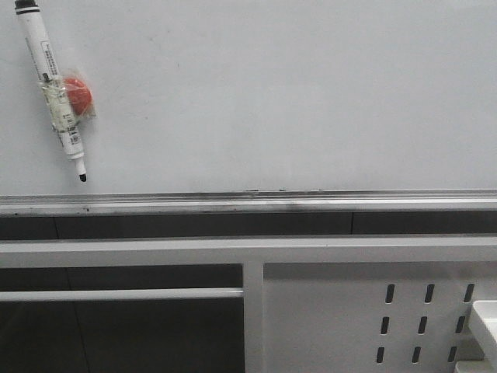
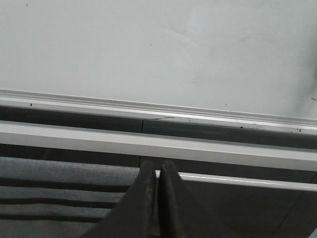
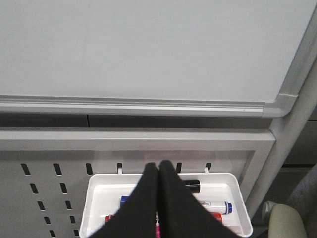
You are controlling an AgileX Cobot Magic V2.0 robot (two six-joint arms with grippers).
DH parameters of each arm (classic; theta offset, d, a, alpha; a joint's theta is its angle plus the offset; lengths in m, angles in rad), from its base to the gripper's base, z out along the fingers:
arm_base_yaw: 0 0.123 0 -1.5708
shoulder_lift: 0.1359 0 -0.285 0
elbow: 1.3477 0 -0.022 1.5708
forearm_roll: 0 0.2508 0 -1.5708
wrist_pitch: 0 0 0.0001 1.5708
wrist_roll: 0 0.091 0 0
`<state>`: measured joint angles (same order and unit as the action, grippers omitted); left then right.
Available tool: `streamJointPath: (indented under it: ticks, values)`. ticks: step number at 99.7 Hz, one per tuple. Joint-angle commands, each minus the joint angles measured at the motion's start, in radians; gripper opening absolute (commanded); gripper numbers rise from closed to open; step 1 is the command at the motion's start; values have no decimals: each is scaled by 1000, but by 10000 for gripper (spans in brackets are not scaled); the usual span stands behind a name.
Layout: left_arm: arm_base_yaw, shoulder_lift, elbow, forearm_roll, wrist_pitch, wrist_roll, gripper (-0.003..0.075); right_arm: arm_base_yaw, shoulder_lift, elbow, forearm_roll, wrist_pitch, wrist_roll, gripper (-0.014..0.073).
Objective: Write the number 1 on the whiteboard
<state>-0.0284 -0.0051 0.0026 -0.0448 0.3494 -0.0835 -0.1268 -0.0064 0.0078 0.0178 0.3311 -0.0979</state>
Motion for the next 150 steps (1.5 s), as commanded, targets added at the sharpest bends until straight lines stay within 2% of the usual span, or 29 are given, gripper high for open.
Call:
streamJointPath:
  ticks: [1,37,60,77,85,107,114,121,129,135,144,150]
  values:
    - [2,-15,36,-15,-42,-6,-20,-5,-23,12,2,-17,-2,-69]
    - [2,-15,36,-15,-53,-6,-20,-5,-23,12,2,-17,-2,-69]
    - [2,-15,36,-15,-248,-6,-20,-5,-23,12,-3,-24,-2,-69]
    - [2,-15,36,11,-261,-4,-20,-5,-23,12,-3,-203,-2,-69]
    - [2,-15,36,86,-262,-2,-20,-5,-23,12,-3,-244,-2,-69]
    - [2,-15,36,89,-265,-2,-20,-5,-23,12,-3,-331,-2,-69]
    - [2,-15,36,89,-302,-2,-20,-5,-23,12,-3,-400,-2,-69]
    - [2,-15,33,45,-395,-6,-20,-5,-23,12,15,-515,2,-69]
    - [2,-12,3,0,-437,-6,-20,-5,-23,-3,79,-632,98,-69]
    - [2,5,-53,-29,-358,-6,-20,-5,-23,-65,81,-552,195,-69]
    - [2,69,-161,-37,-151,-6,-20,-3,0,-218,81,-159,216,-69]
    - [2,122,-222,-56,-126,-6,-20,-3,36,-293,83,-32,216,-69]
